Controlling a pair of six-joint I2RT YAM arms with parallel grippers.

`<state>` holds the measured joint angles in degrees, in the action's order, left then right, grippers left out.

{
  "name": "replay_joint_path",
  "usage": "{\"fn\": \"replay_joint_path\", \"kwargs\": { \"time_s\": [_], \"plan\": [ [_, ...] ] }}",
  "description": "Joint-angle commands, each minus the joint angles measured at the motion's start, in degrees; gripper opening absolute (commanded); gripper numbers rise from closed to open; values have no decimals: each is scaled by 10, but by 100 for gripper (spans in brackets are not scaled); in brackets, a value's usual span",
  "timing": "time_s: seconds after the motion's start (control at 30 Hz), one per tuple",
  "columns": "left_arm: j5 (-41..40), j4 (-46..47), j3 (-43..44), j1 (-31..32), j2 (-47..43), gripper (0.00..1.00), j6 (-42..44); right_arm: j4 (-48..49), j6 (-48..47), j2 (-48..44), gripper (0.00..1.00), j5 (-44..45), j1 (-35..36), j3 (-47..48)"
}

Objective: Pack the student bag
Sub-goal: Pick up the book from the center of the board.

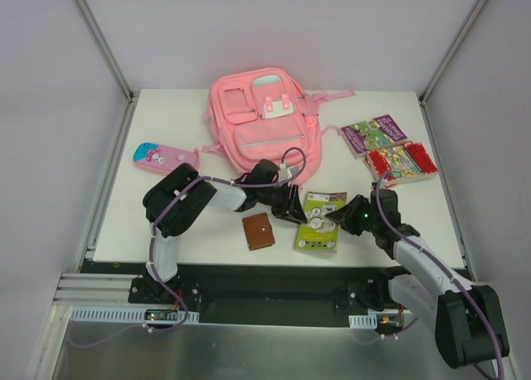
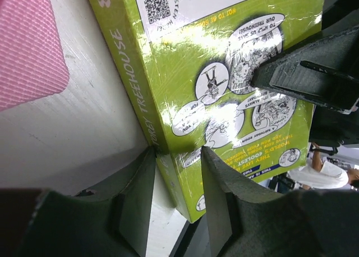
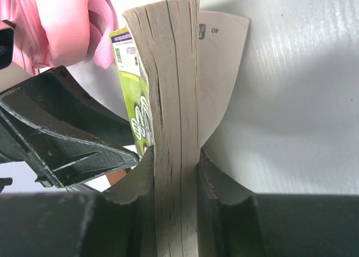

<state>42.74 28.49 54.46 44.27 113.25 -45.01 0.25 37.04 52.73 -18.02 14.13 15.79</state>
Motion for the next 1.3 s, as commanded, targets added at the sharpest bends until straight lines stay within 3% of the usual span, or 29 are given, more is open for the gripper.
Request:
{"fn": "replay_joint_path", "kwargs": {
  "time_s": [0.0, 0.07, 0.2, 0.23, 0.47, 0.6, 0.87, 1.0, 1.27],
  "plan": [
    [25, 60, 24, 14, -15, 36, -12, 37, 19, 2, 1, -54, 9, 14],
    [21, 59, 21, 14, -27, 36, -10, 23, 14, 3, 1, -50, 8, 25],
    [13, 33, 22, 13, -77, 51, 14, -32, -7, -31, 1, -2, 7, 54],
    [6, 5, 22, 14, -92, 64, 24, -45, -15, -48, 1, 7, 5, 61],
    [-137, -151, 36, 13, -248, 99, 132, -97, -26, -90, 1, 29, -18, 115],
    [-208, -178, 27, -12, -290, 99, 133, -106, -28, -98, 1, 32, -24, 138],
    [-228, -190, -17, -115, -314, 99, 62, -120, -32, -93, 1, 26, -38, 173],
    [-274, -202, -44, -116, -316, 99, 21, -121, -31, -87, 1, 21, -40, 178],
    [-404, -262, -58, -122, -339, 99, 20, -121, -24, -86, 1, 15, -40, 173]
  ]
}}
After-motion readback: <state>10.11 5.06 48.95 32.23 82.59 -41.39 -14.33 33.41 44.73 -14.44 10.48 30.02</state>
